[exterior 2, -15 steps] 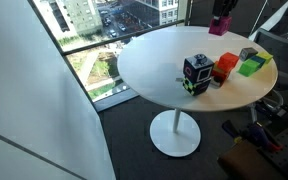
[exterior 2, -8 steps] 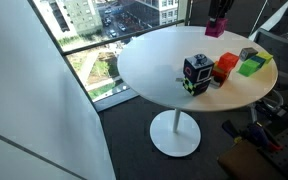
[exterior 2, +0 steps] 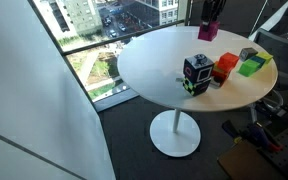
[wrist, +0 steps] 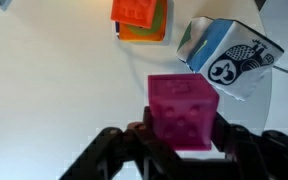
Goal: Push the pink and grey block off the other blocks and then put the pink block on the light blue plushy cube
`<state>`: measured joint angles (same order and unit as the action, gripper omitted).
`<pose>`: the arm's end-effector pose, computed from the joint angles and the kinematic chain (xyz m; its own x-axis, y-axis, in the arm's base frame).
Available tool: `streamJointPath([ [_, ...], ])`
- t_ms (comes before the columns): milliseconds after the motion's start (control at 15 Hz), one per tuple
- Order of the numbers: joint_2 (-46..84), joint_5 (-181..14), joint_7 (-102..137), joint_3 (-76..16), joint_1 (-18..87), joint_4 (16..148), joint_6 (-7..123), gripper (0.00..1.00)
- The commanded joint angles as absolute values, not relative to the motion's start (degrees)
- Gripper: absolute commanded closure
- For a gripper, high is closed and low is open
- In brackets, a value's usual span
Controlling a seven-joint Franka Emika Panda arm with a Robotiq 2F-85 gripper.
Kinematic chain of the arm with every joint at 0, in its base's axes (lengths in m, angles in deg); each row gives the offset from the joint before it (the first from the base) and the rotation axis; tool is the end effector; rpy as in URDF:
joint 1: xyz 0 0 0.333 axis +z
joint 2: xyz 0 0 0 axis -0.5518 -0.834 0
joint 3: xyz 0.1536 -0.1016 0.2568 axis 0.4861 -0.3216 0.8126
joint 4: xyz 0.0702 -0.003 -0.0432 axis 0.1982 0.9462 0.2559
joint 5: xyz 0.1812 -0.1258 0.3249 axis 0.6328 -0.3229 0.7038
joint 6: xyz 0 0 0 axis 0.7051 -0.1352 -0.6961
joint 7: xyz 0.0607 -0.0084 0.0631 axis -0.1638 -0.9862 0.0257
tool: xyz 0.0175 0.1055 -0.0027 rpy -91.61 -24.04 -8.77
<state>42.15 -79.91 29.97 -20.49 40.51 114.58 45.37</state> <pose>0.5042 0.1139 0.4432 0.9354 0.3490 0.0568 0.3490 -0.9371 0.0112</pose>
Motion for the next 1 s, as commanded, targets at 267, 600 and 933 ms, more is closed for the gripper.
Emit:
streamJointPath([
  [267,43.94,-78.61,32.08,-19.39,42.02,116.15,46.03,0.7],
  [600,45.14,-78.47,33.0,-18.58,42.97,117.73,45.75,0.7],
  [933,47.22,-77.99,33.14,-18.19,43.71,120.04,45.65,0.7],
])
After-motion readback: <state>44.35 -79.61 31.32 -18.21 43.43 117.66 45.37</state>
